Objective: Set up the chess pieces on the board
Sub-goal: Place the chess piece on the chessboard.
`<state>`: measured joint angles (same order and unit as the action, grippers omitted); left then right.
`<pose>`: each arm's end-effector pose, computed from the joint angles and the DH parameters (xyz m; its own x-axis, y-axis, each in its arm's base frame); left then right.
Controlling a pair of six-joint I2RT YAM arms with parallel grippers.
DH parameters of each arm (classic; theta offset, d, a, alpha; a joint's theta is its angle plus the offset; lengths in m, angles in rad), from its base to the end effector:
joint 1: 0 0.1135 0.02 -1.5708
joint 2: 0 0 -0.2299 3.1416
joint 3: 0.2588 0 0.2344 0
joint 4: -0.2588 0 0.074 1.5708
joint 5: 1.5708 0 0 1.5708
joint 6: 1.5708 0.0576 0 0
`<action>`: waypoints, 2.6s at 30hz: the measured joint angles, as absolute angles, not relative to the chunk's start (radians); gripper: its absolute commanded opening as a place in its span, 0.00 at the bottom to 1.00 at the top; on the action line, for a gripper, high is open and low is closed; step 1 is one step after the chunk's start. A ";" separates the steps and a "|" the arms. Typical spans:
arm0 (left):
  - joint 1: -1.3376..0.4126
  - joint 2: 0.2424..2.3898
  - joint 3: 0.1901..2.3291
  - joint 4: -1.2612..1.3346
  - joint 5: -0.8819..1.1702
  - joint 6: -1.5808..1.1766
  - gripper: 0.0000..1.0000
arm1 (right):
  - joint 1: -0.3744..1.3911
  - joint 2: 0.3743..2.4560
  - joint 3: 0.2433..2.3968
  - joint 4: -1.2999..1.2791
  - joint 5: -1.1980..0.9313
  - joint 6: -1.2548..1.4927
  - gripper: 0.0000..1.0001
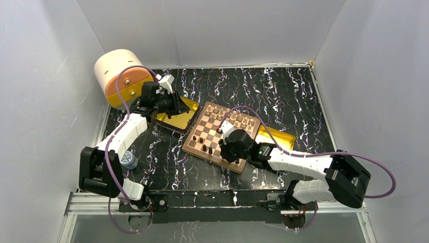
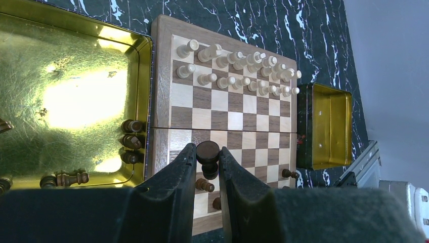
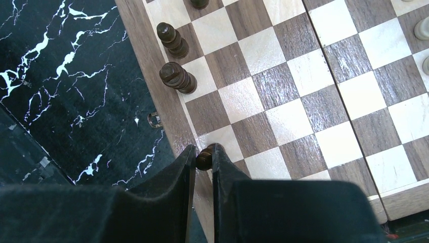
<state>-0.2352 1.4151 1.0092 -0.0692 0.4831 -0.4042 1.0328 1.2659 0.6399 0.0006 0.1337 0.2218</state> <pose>0.3121 -0.1023 0.2491 -0.6481 -0.2028 -0.7340 0.3841 0.7452 -0.5451 0.1480 0.2331 0.1719 -0.4677 -0.3583 -0.8080 -0.7102 0.6965 0.1022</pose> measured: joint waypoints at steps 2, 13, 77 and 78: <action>-0.235 1.414 1.009 -0.071 0.483 -0.405 0.03 | 1.033 1.266 0.639 0.003 0.136 0.231 0.29; -0.235 1.399 1.009 -0.080 0.517 -0.451 0.03 | 1.034 1.266 0.643 -0.010 0.140 0.267 0.55; -0.230 1.299 0.855 0.598 0.790 -1.616 0.05 | 1.034 1.431 1.078 0.531 0.385 0.147 0.00; -0.229 1.298 0.853 0.598 0.787 -1.617 0.07 | 1.034 1.433 1.078 0.532 0.385 0.144 0.00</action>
